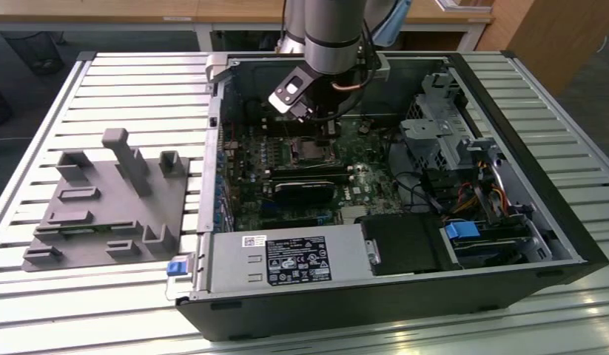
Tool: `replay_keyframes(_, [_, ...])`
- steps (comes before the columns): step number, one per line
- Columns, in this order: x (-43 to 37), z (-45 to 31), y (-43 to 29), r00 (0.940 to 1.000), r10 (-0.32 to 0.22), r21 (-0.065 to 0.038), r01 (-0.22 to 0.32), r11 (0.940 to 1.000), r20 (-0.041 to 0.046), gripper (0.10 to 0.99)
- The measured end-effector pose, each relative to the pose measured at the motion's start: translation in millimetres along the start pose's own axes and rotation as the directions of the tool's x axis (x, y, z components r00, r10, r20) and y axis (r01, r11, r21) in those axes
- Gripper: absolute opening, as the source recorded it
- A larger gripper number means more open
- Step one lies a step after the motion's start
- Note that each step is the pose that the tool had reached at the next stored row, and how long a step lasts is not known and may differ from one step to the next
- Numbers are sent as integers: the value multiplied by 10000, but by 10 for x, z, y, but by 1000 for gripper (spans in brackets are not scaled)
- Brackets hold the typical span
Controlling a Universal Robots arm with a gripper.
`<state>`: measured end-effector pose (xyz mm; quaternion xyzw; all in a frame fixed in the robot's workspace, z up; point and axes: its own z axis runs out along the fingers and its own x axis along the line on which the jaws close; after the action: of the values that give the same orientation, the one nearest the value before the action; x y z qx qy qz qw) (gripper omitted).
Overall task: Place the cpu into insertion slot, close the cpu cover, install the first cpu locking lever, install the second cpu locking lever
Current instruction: 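Close the cpu cover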
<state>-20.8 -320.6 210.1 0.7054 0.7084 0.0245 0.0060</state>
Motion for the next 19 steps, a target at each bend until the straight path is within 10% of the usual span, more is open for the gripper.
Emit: replay_keyframes(19, [0,1,-199,10000,1,1,-1,10000,-43,106])
